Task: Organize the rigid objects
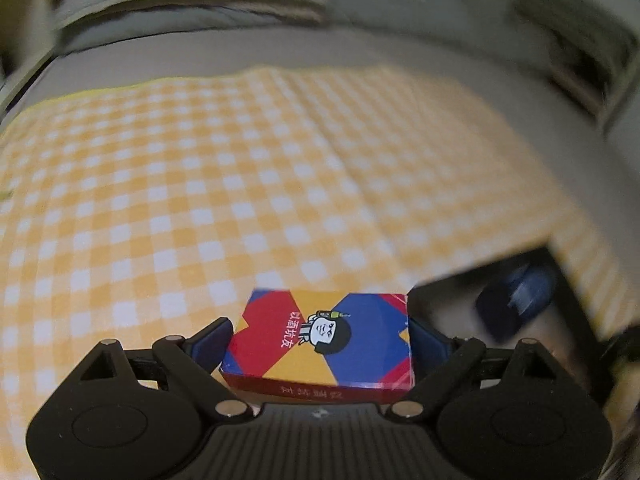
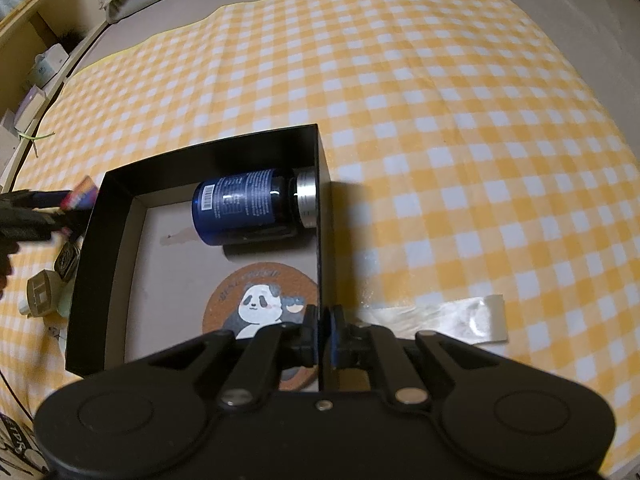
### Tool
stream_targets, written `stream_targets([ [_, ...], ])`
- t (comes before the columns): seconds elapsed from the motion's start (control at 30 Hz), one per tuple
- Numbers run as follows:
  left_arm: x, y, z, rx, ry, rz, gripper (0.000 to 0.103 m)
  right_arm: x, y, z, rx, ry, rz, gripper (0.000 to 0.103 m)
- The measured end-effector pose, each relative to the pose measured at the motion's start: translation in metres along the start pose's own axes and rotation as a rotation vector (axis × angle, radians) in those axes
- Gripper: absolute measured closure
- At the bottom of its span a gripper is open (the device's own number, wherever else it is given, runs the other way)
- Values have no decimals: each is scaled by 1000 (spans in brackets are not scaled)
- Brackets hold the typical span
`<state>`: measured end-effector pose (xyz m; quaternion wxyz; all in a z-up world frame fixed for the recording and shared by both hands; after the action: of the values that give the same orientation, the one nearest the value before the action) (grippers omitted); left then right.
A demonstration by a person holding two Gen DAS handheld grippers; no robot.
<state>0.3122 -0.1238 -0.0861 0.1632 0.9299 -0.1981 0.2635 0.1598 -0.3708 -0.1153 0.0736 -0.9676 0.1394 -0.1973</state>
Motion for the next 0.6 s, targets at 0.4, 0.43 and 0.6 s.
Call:
stream_targets([
  [0.4,-10,78,-38,-109,27,-140,53,1,-1,1,-16,4,-7,97],
  [0.43,-10,77,-36,-86,27,-132,53,1,-1,1,-17,5,-10,97],
  [0.6,-14,56,-27,-20,15,-142,49,-1,-1,-1,-20,12,-20,97],
])
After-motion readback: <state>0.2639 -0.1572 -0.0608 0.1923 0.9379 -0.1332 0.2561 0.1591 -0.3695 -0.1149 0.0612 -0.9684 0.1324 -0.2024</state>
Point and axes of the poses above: each gripper's, at about its wrist camera, not at the fingertips, and z roughly the way its jaws point, y to its right, x to its top, the point moved 6 cm from there along z, roughly the way its jaws point, and after that the axes turned 1 degree about y, right-handed, at the moved point
